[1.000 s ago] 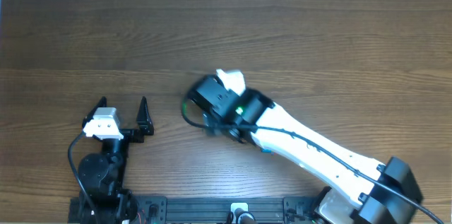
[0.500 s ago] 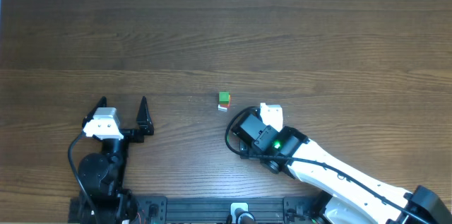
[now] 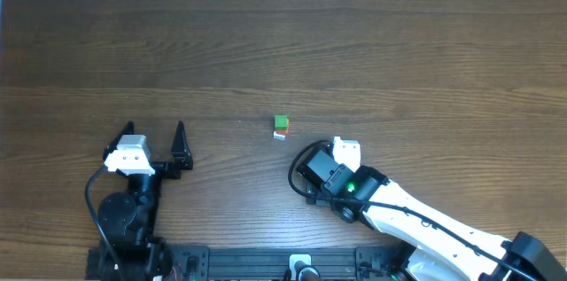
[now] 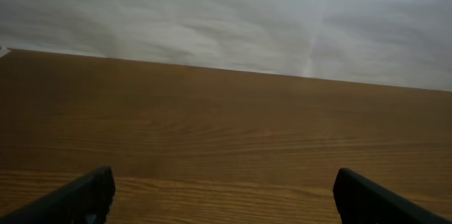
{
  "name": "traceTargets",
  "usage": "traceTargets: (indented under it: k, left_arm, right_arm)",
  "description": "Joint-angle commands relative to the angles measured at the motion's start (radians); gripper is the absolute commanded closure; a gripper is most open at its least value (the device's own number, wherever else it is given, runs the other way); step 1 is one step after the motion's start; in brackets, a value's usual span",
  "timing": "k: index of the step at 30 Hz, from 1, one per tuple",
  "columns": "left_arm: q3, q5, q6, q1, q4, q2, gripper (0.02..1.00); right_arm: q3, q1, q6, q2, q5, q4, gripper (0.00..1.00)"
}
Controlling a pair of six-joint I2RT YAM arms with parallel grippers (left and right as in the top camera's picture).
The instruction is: Stack Cubes
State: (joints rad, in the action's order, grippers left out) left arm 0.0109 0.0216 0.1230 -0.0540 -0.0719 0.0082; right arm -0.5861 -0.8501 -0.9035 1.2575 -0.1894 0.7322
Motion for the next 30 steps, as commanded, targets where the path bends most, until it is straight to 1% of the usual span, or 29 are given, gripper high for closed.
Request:
traceTargets:
  k: [1,3,6,19,22,30]
  left_arm:
    - [-0.005,-0.006,-0.014,-0.006,0.000,-0.004,0.018]
    - [-0.005,-0.006,-0.014,-0.006,0.000,-0.004,0.018]
    - [-0.005,-0.006,-0.014,-0.006,0.000,-0.004,0.018]
    - [-0.005,-0.006,-0.014,-0.006,0.000,-0.004,0.018]
    - [-0.005,-0.006,-0.014,-0.006,0.000,-0.004,0.018]
    - [-0.005,-0.006,-0.014,-0.006,0.000,-0.004,0.018]
  right_arm:
    - [0.026,0.007,-0.021,-0.009,0.002,-0.017,0.137]
    - [0.030,0.007,-0.020,-0.008,0.006,-0.026,0.154]
    - [0.035,0.007,-0.020,0.006,0.005,-0.050,0.207]
    - [0.035,0.007,-0.020,0.081,0.005,-0.109,0.310]
    - [0.035,0.007,-0.020,0.081,0.005,-0.109,0.373]
    - [0.035,0.007,-0.019,0.084,0.004,-0.108,0.487]
